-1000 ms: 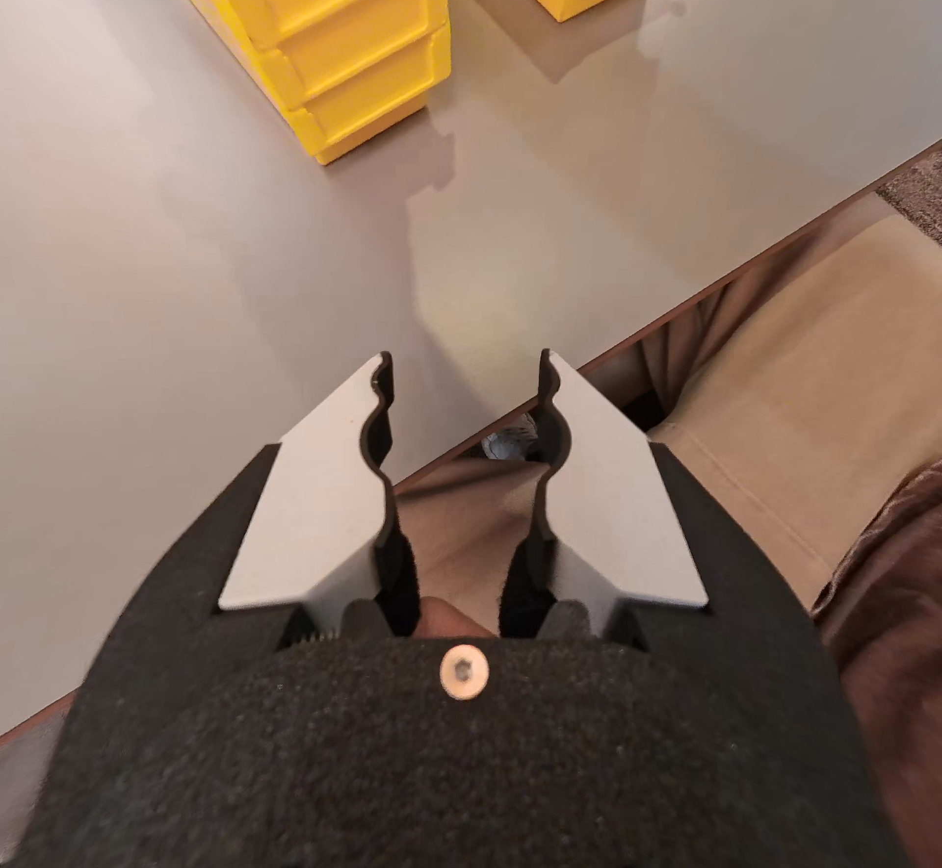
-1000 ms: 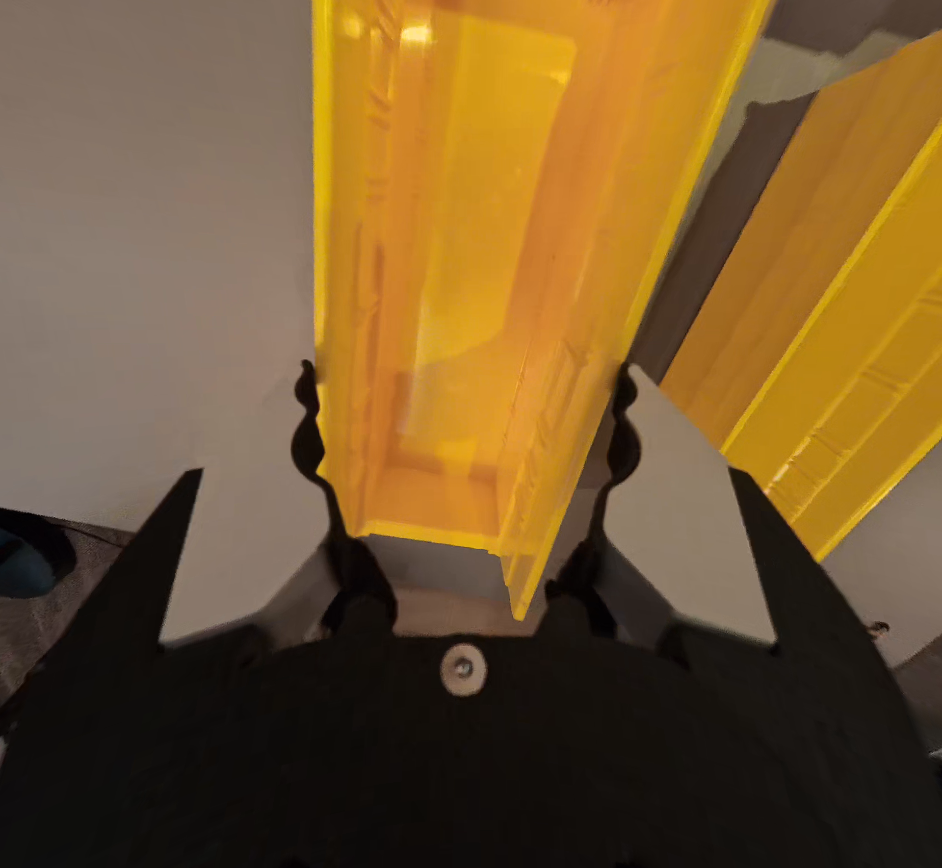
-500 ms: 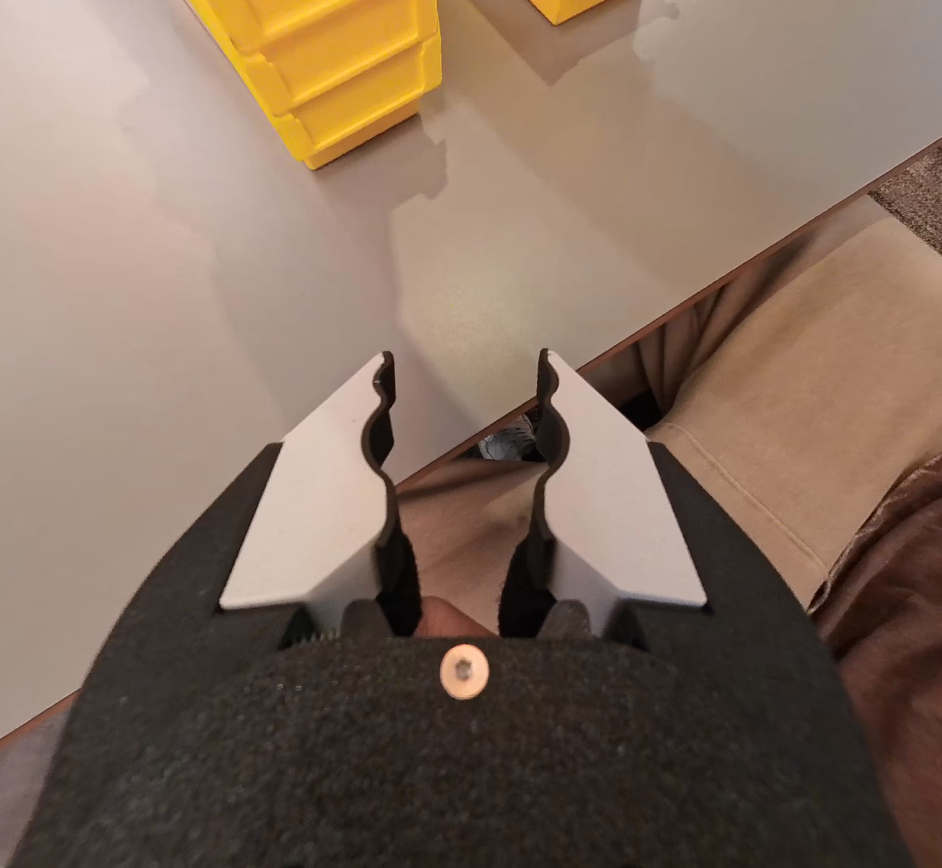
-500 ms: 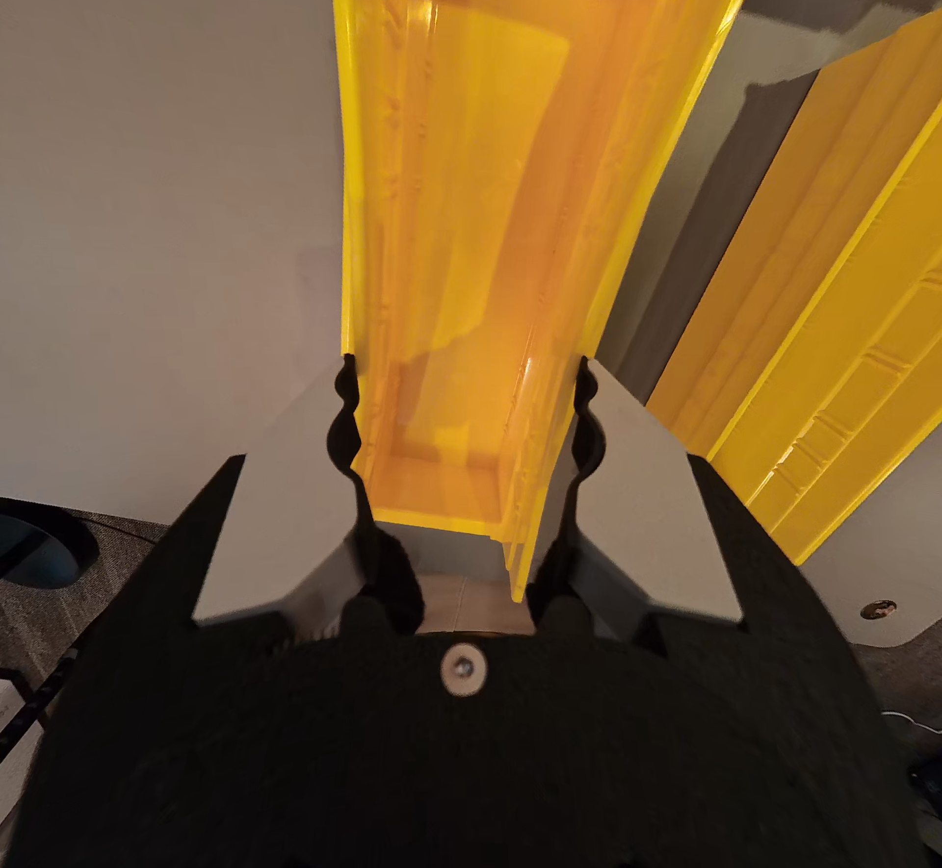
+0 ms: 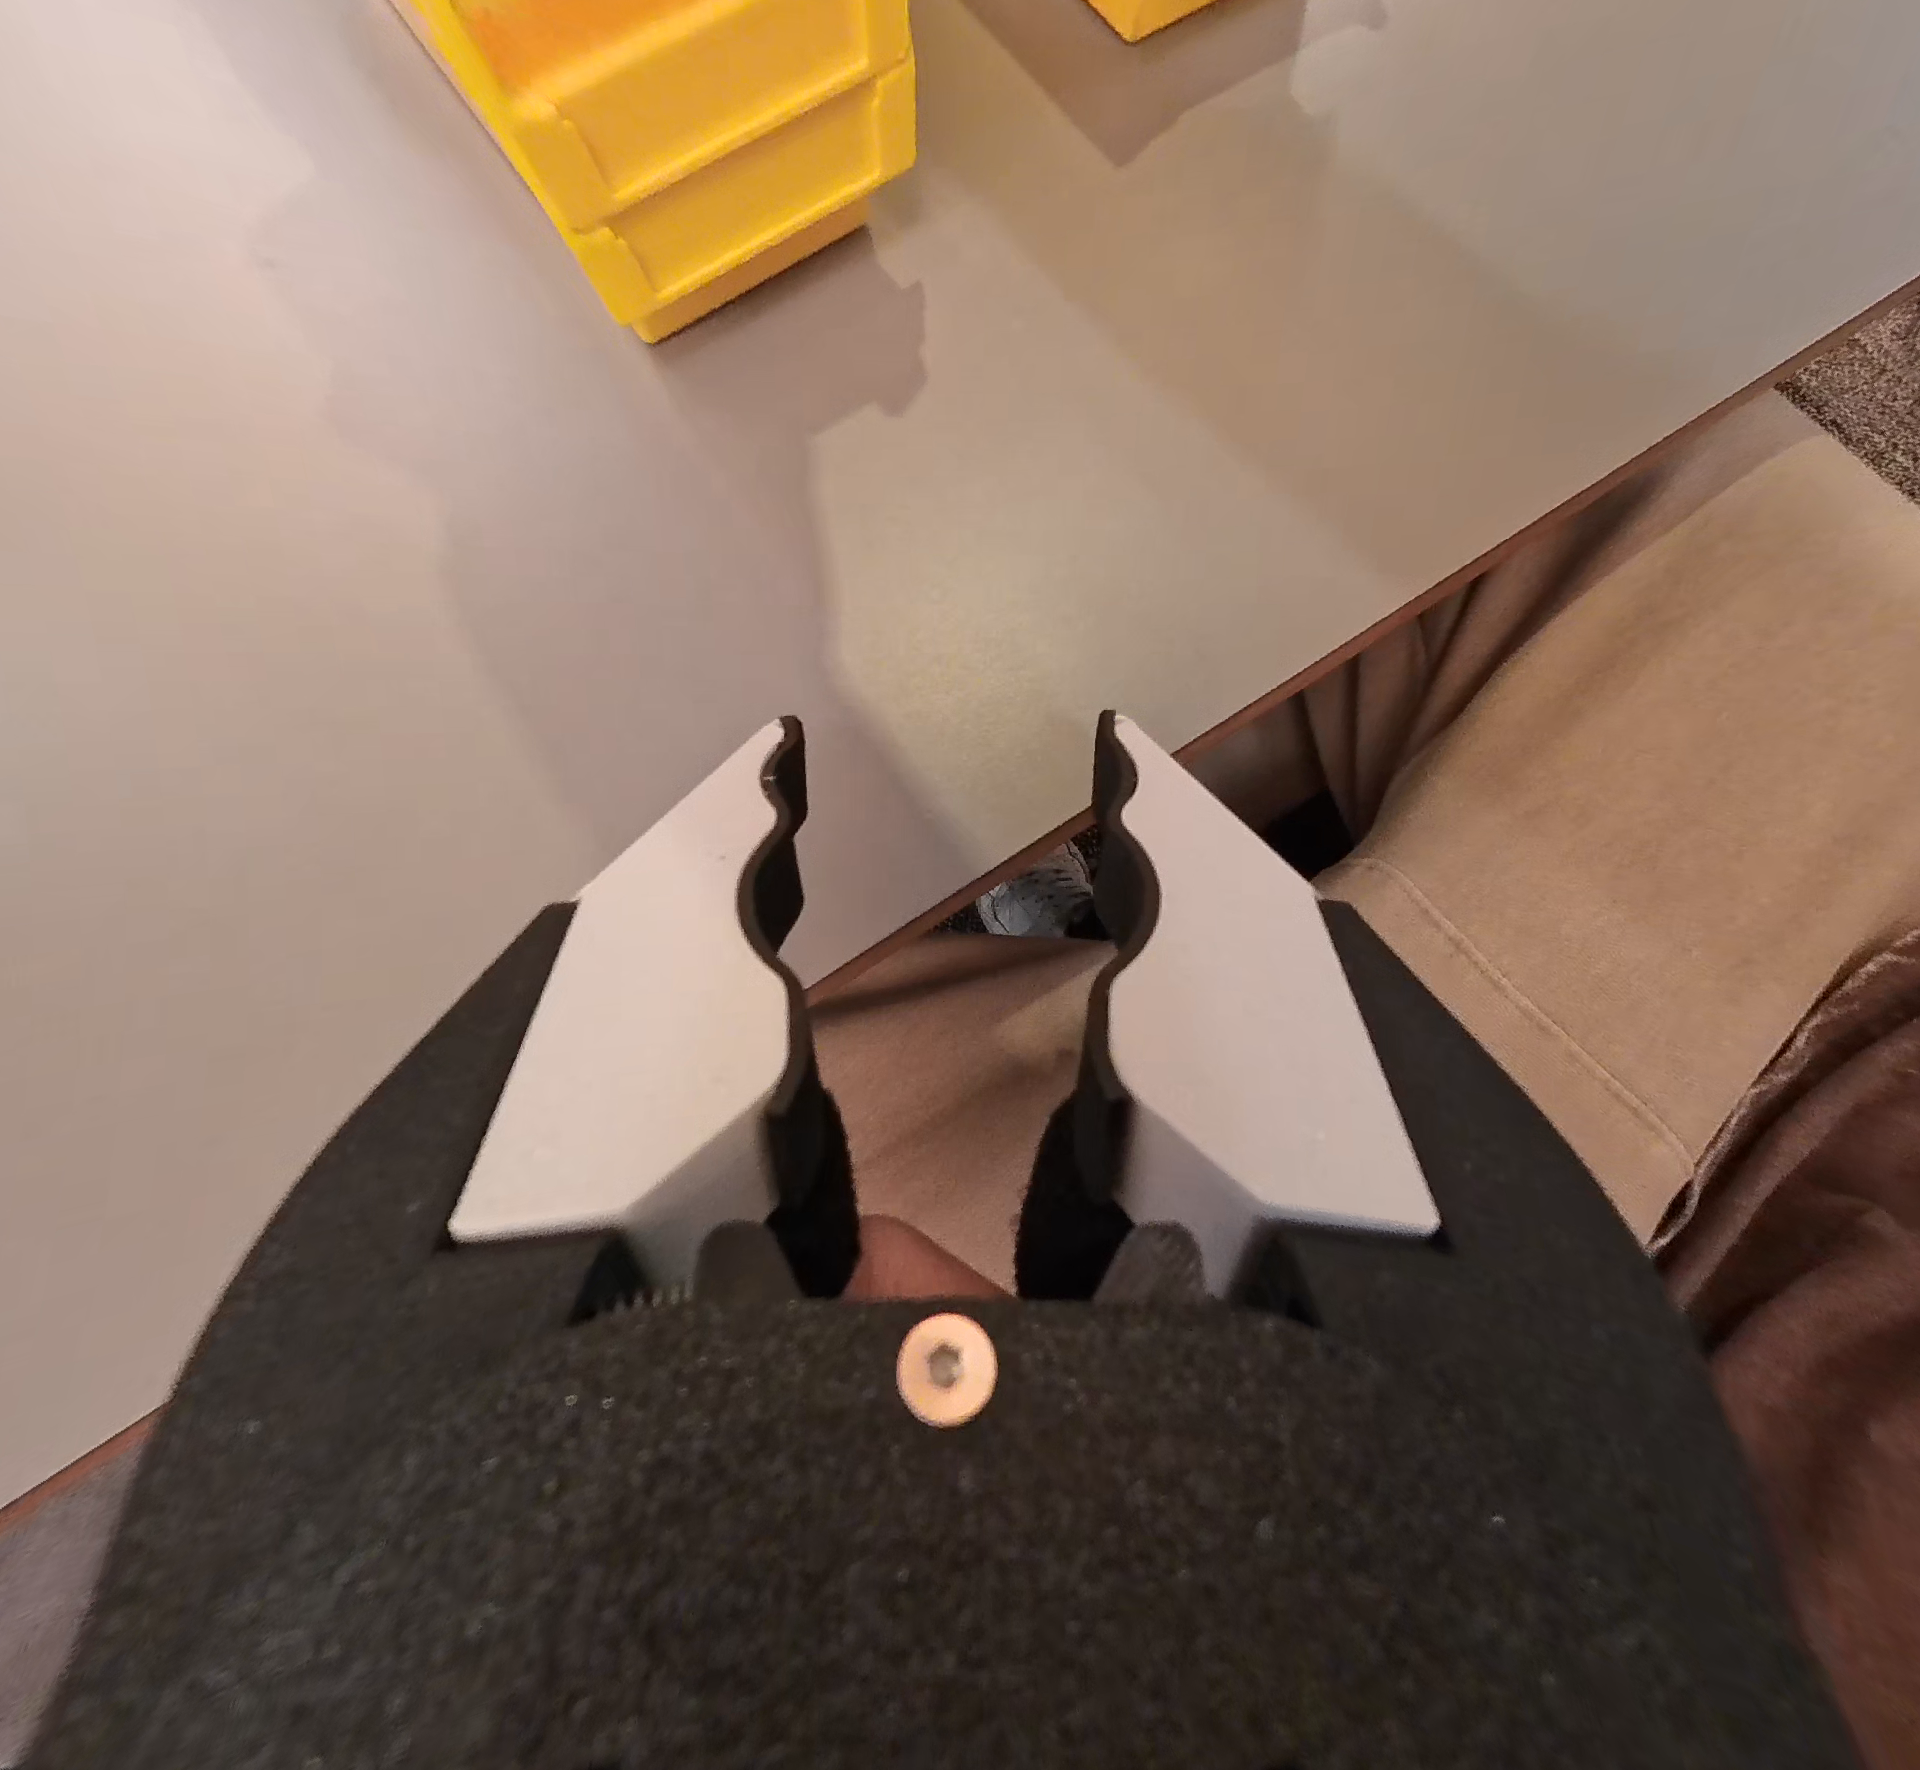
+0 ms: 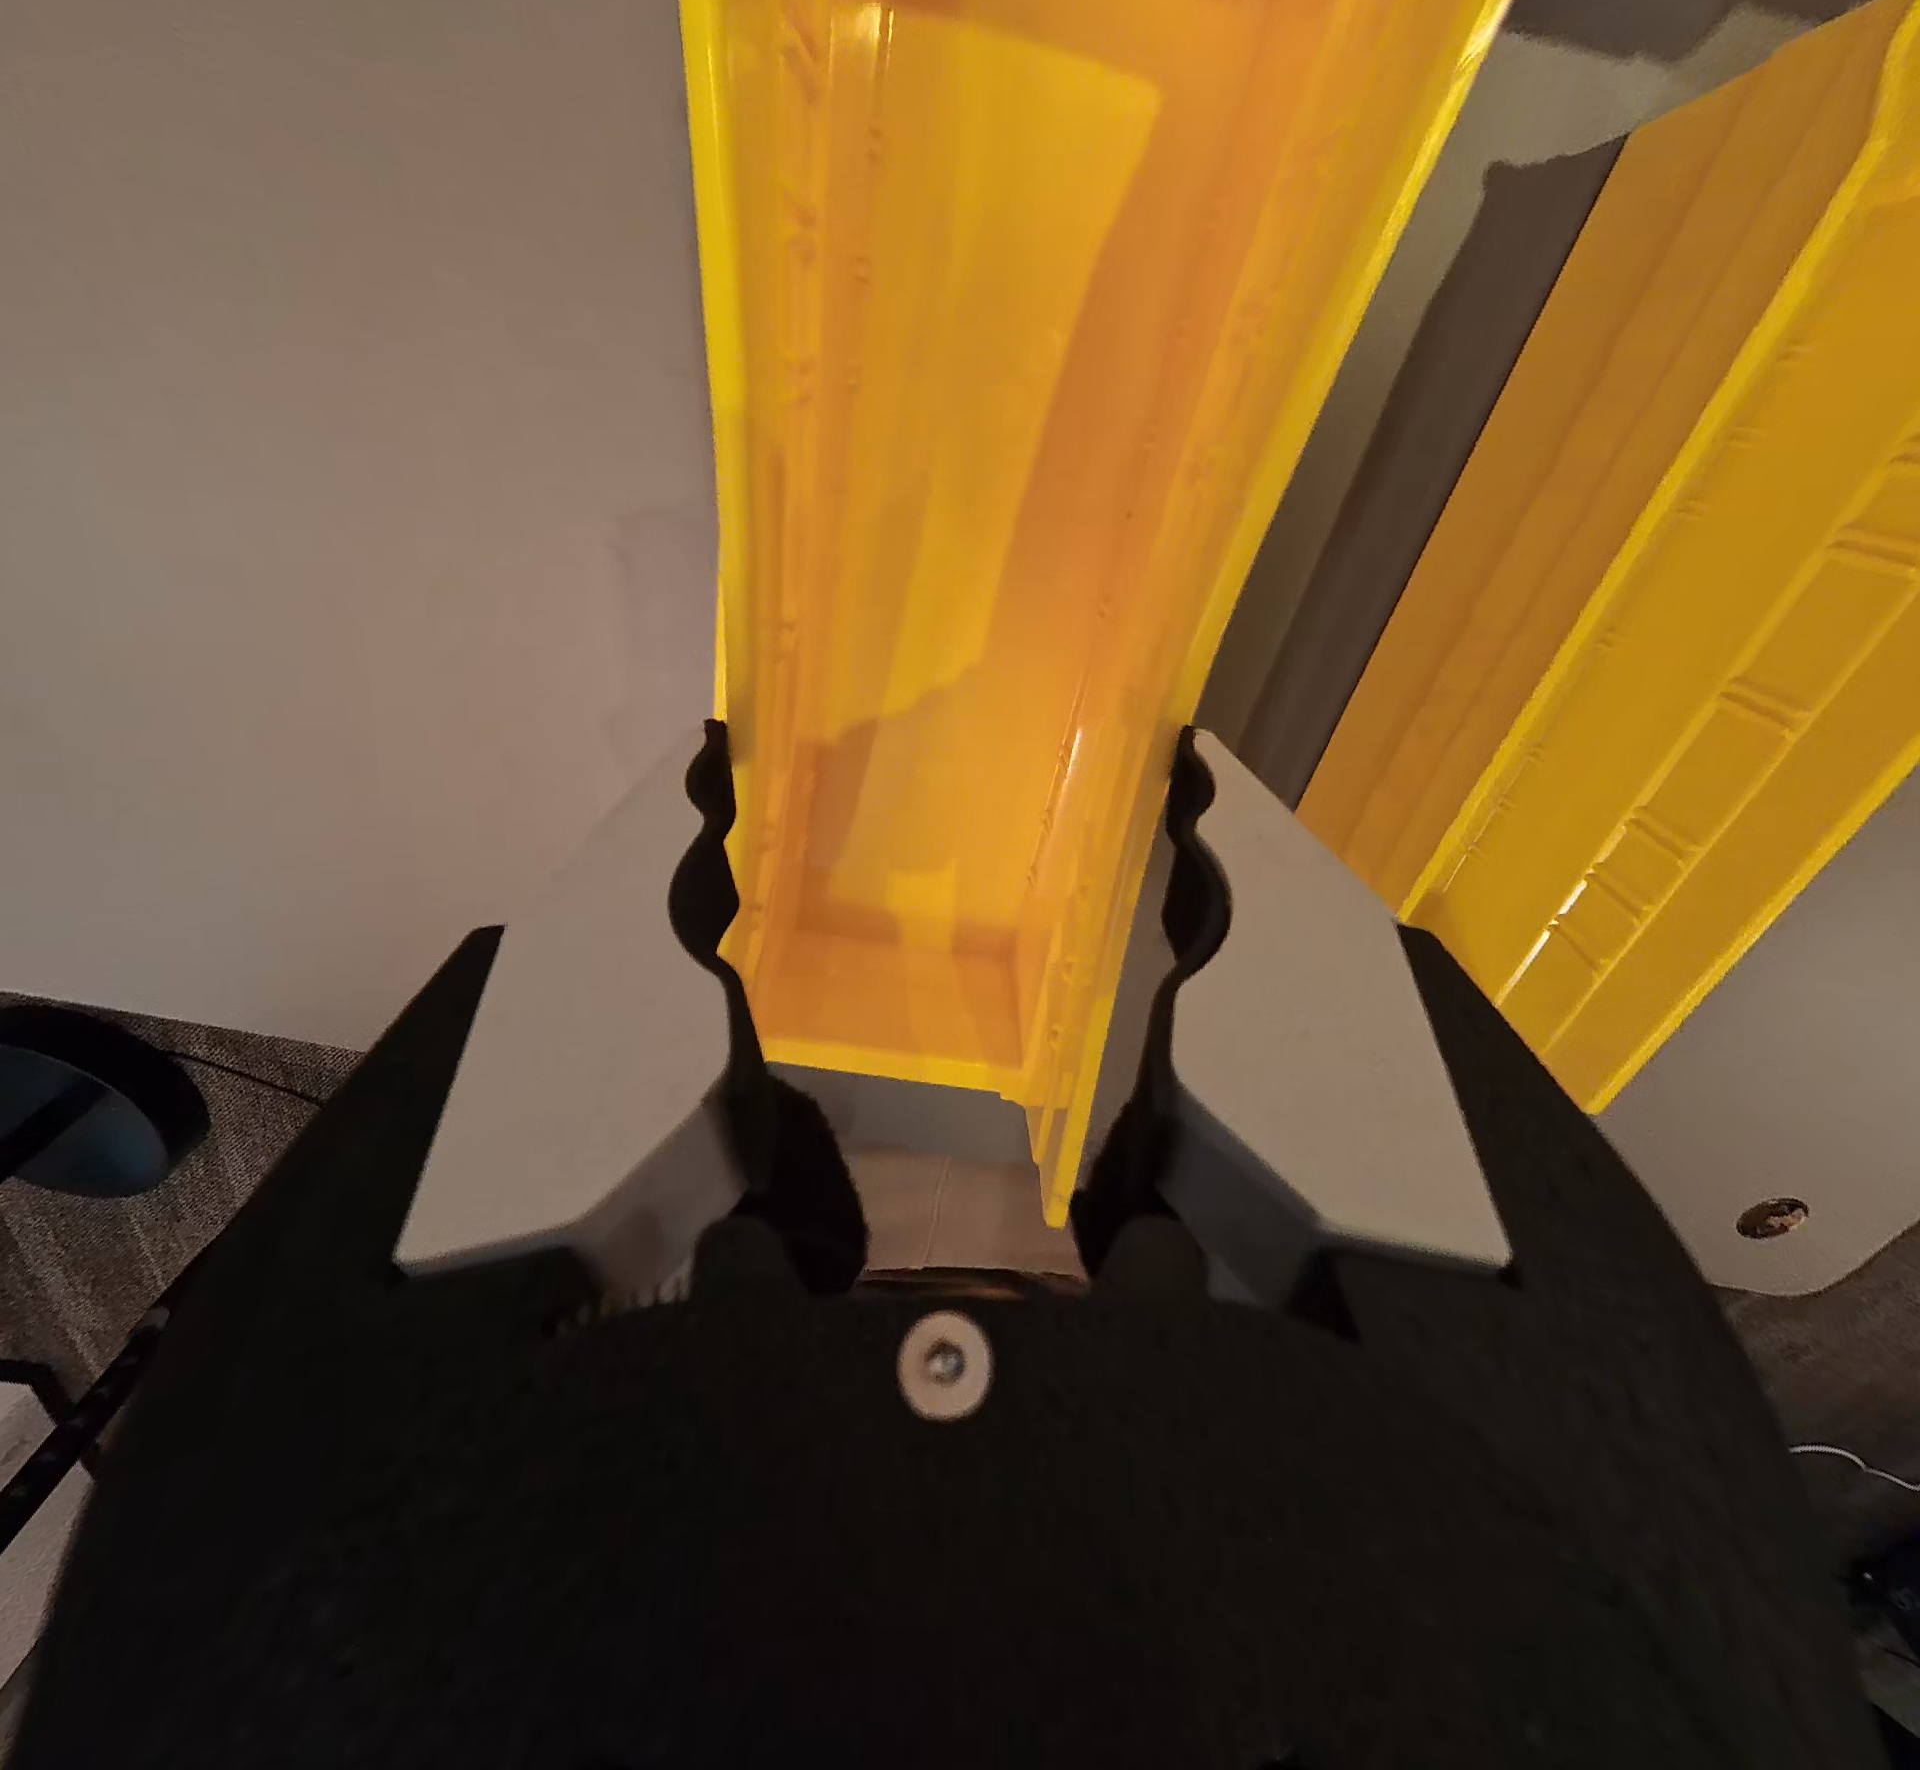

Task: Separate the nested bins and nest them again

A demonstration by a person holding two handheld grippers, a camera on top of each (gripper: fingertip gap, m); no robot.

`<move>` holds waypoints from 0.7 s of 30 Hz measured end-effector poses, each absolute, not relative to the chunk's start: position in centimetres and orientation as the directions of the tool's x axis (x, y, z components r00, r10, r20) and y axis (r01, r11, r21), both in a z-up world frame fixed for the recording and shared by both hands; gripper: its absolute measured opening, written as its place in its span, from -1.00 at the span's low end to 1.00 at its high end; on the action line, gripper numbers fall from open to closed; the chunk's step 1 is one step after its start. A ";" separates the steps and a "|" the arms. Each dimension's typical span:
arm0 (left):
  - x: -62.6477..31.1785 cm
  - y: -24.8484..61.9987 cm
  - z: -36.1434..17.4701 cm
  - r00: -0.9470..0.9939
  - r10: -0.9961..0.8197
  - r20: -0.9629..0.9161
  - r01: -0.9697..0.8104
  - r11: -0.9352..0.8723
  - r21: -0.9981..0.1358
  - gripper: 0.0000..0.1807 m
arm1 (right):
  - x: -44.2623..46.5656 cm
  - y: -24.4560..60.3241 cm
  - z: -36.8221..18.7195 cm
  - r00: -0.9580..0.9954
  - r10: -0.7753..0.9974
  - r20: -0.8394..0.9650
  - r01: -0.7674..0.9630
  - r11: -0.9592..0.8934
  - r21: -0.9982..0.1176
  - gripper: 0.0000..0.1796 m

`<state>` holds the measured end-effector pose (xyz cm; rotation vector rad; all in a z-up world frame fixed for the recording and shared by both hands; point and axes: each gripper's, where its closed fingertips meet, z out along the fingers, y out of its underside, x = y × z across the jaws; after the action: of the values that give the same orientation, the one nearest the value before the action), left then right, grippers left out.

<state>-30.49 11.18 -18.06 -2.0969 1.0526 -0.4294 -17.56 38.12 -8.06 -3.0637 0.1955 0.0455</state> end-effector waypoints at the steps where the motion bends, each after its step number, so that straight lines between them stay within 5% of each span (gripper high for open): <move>1: -30.5 11.2 -18.1 0.607 -0.794 -0.030 -0.548 -0.391 -0.740 -0.41 | -17.5 38.2 -7.7 0.991 -0.125 -0.035 -0.128 -0.989 -0.073 -0.07; 14: -30.3 10.8 -18.3 0.595 -0.802 -0.045 -0.565 -0.377 -0.734 -0.41 | -16.2 37.3 1.6 0.994 -0.106 -0.017 -0.108 -0.985 -0.133 -0.05; 21: -30.3 10.8 -18.4 0.595 -0.802 -0.052 -0.570 -0.376 -0.730 -0.41 | -7.6 34.8 7.3 0.985 -0.170 0.002 -0.167 -0.967 -0.190 -0.04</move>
<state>-30.32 10.82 -18.41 -2.0921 1.0827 -0.4057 -7.58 34.83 7.28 -2.9400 0.2521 -0.0272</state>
